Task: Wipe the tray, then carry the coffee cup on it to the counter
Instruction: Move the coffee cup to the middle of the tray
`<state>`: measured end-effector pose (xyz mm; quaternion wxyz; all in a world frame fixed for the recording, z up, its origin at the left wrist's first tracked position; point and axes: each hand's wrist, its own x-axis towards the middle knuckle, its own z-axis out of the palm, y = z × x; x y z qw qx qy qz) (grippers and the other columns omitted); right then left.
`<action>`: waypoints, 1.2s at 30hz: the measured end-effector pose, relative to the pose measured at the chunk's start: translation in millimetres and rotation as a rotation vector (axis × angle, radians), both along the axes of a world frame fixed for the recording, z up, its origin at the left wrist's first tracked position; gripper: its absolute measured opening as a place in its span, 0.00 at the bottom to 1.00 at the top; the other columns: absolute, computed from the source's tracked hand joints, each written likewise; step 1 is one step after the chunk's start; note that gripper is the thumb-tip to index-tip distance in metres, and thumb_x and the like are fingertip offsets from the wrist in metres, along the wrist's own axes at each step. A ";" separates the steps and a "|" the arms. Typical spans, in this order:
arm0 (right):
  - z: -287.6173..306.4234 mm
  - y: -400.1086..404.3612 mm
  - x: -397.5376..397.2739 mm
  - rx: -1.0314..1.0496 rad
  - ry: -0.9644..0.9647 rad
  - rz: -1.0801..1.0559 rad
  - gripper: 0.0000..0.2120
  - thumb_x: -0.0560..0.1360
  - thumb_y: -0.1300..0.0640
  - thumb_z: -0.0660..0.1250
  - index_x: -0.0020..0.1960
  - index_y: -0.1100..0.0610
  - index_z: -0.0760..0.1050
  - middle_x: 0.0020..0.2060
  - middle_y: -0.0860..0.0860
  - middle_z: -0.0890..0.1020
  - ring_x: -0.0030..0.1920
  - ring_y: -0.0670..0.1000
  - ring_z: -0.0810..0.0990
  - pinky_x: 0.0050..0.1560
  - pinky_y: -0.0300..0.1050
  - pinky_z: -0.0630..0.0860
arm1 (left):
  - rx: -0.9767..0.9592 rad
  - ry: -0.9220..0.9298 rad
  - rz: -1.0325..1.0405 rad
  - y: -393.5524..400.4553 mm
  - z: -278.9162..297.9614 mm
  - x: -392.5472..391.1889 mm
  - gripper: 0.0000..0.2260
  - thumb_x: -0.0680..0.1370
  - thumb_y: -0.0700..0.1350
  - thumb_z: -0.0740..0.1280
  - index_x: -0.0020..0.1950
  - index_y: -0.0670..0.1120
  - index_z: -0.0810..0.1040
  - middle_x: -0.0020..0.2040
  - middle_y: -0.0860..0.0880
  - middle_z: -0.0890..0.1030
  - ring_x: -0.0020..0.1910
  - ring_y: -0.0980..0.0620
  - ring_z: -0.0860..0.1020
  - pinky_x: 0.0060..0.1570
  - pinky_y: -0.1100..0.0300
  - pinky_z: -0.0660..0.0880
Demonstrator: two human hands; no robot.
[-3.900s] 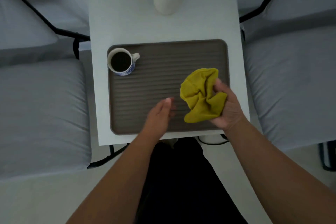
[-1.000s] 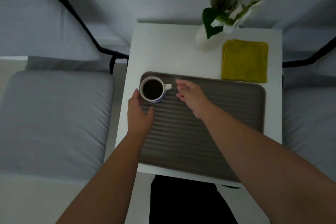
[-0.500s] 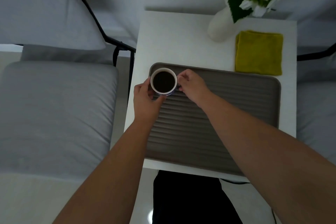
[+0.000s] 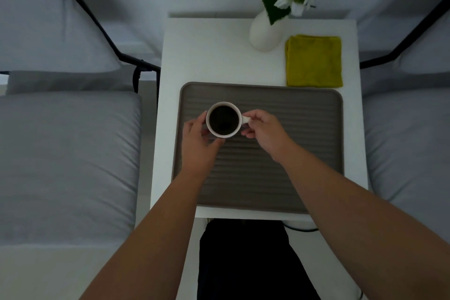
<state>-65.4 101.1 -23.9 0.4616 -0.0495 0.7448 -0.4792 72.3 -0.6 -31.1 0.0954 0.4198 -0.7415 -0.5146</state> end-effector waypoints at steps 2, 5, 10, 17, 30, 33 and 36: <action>2.1 17.6 1.0 0.008 -0.013 -0.051 0.15 0.78 0.68 0.54 0.46 0.52 0.75 0.42 0.54 0.80 0.39 0.49 0.78 0.41 0.39 0.75 | 0.025 0.006 -0.028 13.2 2.1 -3.2 0.31 0.70 0.40 0.76 0.70 0.51 0.70 0.62 0.49 0.69 0.52 0.62 0.76 0.50 0.76 0.72; 3.3 44.6 1.2 0.035 -0.022 -0.099 0.14 0.78 0.68 0.54 0.48 0.53 0.75 0.41 0.53 0.80 0.40 0.49 0.79 0.41 0.39 0.75 | 0.062 0.009 -0.070 33.4 3.5 -8.3 0.31 0.69 0.39 0.76 0.71 0.49 0.70 0.62 0.49 0.69 0.53 0.62 0.76 0.52 0.74 0.74; -1.7 83.4 1.1 0.045 -0.022 -0.145 0.17 0.78 0.68 0.55 0.45 0.50 0.75 0.42 0.54 0.81 0.39 0.49 0.79 0.40 0.38 0.75 | 0.077 -0.002 -0.139 61.1 0.7 -13.3 0.33 0.69 0.37 0.76 0.71 0.48 0.69 0.61 0.50 0.68 0.53 0.59 0.77 0.54 0.72 0.74; -10.9 112.2 5.3 0.054 -0.050 -0.195 0.17 0.77 0.70 0.54 0.48 0.52 0.76 0.41 0.52 0.81 0.41 0.49 0.80 0.42 0.39 0.76 | 0.108 -0.031 -0.168 84.2 -2.9 -13.3 0.33 0.69 0.37 0.76 0.72 0.49 0.69 0.60 0.51 0.68 0.53 0.61 0.76 0.55 0.74 0.72; -19.0 115.2 7.0 -0.009 -0.132 -0.219 0.13 0.81 0.62 0.54 0.54 0.52 0.76 0.46 0.53 0.81 0.44 0.50 0.79 0.48 0.44 0.75 | 0.106 -0.056 -0.176 80.0 -12.1 -11.7 0.33 0.69 0.37 0.75 0.71 0.48 0.69 0.61 0.51 0.69 0.54 0.61 0.77 0.56 0.70 0.74; -22.5 120.7 2.6 0.028 -0.095 -0.216 0.13 0.82 0.55 0.54 0.53 0.47 0.77 0.50 0.54 0.82 0.45 0.50 0.79 0.47 0.44 0.75 | 0.038 -0.082 -0.220 70.6 -12.4 -6.9 0.33 0.69 0.39 0.75 0.72 0.50 0.68 0.61 0.49 0.71 0.57 0.56 0.76 0.60 0.62 0.74; -23.1 131.2 -3.9 0.103 0.045 -0.333 0.13 0.81 0.55 0.54 0.53 0.48 0.77 0.47 0.52 0.82 0.44 0.50 0.79 0.47 0.44 0.75 | -0.127 -0.178 -0.114 47.8 -10.9 5.7 0.30 0.72 0.41 0.72 0.72 0.53 0.67 0.62 0.46 0.72 0.62 0.50 0.73 0.65 0.56 0.69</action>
